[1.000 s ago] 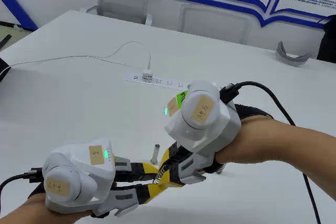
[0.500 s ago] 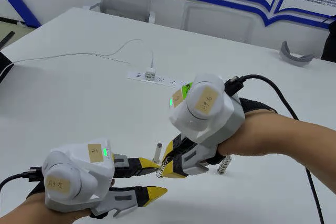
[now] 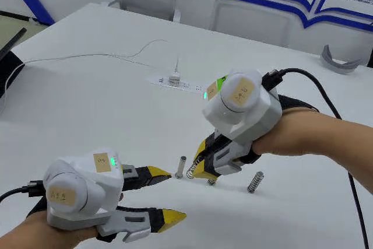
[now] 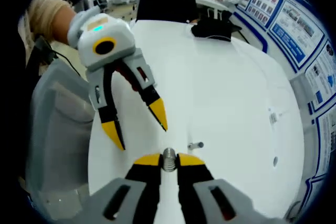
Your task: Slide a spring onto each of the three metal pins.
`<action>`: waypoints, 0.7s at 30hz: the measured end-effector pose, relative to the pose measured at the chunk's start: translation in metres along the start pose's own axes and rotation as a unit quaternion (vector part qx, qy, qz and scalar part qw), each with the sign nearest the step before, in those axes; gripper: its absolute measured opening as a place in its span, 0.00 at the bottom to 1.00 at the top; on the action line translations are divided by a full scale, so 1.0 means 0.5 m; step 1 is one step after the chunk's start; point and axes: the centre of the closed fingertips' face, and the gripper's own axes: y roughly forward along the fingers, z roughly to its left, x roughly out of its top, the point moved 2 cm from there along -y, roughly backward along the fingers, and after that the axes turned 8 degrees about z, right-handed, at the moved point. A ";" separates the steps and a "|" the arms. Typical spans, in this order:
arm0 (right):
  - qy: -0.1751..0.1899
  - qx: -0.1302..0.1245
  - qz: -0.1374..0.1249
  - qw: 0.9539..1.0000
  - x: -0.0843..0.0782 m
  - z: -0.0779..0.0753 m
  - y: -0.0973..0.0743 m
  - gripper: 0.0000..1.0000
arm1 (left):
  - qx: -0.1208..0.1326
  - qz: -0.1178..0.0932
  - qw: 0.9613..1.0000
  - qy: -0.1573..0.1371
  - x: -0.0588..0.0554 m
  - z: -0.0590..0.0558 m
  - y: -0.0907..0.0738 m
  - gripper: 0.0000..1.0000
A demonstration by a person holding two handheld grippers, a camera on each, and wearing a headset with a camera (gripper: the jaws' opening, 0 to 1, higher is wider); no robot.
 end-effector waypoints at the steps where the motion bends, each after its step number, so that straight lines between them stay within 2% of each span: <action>1: 0.001 -0.001 0.001 1.000 -0.001 -0.004 0.001 0.12 | 0.001 0.000 1.000 -0.001 -0.001 0.000 -0.001 0.44; 8: 0.006 -0.005 0.011 1.000 -0.007 -0.032 0.008 0.12 | 0.008 -0.001 1.000 -0.010 -0.006 0.004 -0.008 0.48; 21: 0.013 -0.006 0.020 1.000 0.004 -0.081 0.035 0.13 | 0.017 0.001 1.000 -0.021 -0.013 0.002 -0.017 0.54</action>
